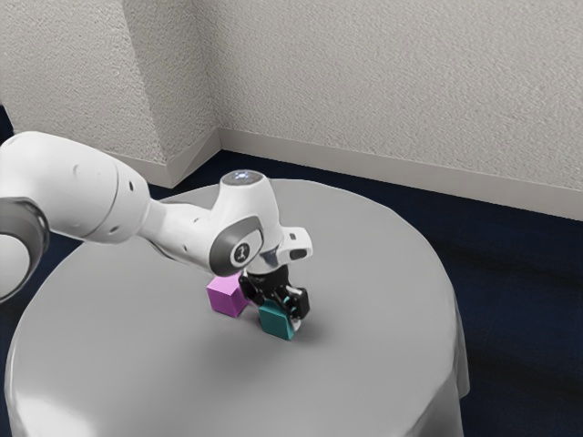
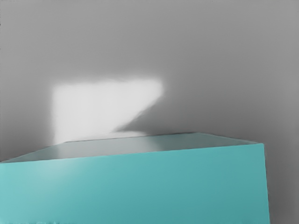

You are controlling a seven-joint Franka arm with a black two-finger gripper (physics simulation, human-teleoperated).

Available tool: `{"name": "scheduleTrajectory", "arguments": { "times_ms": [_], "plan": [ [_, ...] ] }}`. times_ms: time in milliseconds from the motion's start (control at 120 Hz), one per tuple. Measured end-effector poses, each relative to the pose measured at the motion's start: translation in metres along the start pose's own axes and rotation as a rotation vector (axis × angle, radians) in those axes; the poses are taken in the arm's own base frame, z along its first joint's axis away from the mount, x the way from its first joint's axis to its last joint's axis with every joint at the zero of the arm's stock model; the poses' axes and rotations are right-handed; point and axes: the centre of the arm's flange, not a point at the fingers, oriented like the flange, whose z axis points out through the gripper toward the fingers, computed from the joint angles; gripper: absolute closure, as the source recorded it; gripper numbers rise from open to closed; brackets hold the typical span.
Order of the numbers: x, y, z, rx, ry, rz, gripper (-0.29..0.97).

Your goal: Pick up the blue block with one arm, and put the blue block on the pink block with one arm

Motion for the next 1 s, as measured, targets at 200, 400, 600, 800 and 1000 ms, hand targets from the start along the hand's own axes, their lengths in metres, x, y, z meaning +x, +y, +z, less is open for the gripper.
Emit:
{"name": "scheduleTrajectory", "arguments": {
  "times_ms": [200, 400, 600, 800, 1000],
  "plan": [
    [0.0, 0.002, -0.006, 0.006, 0.01, 0.0, 0.36],
    [-0.021, -0.009, -0.079, 0.034, 0.101, 0.012, 0.41],
    [-0.03, -0.11, -0.11, 0.09, 0.11, -0.139, 0.4],
    [-0.025, -0.112, -0.101, 0.1, 0.085, -0.133, 0.41],
    [-0.018, -0.125, -0.092, 0.102, 0.069, -0.153, 0.41]
  ]
}}
